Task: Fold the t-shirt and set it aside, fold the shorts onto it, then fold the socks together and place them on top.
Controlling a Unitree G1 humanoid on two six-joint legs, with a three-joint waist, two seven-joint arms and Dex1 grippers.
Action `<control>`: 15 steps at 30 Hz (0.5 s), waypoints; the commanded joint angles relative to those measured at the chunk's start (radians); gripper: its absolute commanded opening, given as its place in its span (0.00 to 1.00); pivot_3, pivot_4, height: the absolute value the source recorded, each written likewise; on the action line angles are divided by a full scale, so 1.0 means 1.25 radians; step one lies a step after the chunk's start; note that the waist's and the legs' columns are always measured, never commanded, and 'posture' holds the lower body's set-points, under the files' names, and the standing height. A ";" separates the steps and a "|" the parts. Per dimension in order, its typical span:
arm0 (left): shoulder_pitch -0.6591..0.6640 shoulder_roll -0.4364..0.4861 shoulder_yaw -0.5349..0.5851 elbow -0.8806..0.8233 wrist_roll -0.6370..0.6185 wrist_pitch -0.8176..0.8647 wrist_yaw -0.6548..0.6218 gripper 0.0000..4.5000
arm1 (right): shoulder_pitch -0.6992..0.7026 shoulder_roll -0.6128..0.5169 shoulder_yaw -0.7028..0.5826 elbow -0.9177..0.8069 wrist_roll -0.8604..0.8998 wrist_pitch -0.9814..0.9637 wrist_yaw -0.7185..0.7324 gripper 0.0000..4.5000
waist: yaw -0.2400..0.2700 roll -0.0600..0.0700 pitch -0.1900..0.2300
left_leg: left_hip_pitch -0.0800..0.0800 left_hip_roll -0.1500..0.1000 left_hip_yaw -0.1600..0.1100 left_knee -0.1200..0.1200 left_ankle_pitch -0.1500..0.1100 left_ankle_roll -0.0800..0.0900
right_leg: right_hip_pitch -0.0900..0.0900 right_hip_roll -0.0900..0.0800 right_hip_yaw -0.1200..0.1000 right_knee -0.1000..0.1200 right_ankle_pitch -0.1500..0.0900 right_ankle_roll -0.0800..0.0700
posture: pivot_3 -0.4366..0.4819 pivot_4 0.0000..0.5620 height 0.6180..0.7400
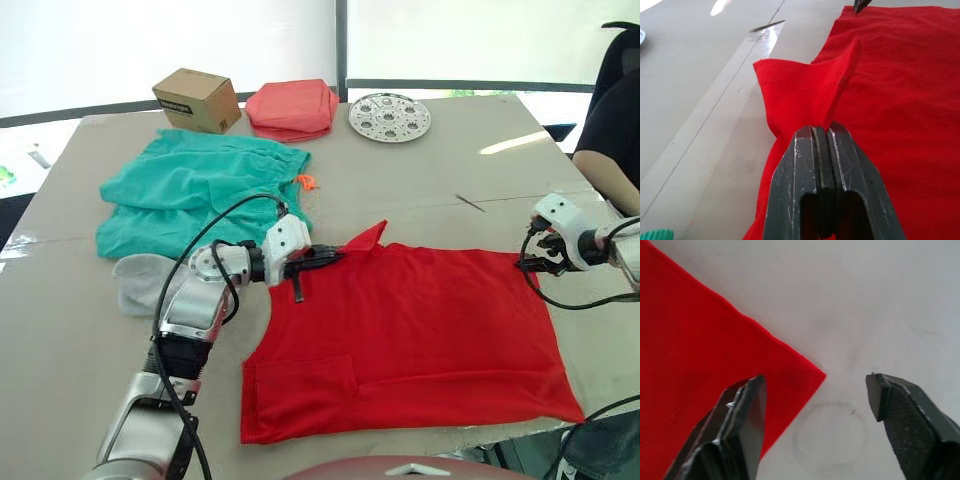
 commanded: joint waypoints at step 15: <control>0.039 0.032 0.034 -0.086 -0.044 0.027 0.034 0.00 | -0.031 0.023 -0.011 0.091 -0.059 -0.047 0.067 0.02 | 0.000 0.000 0.000 | 0.001 0.000 0.000 0.001 0.000 0.000 | 0.001 0.000 0.000 0.000 0.000 0.000 | 0.48 0.27 1.00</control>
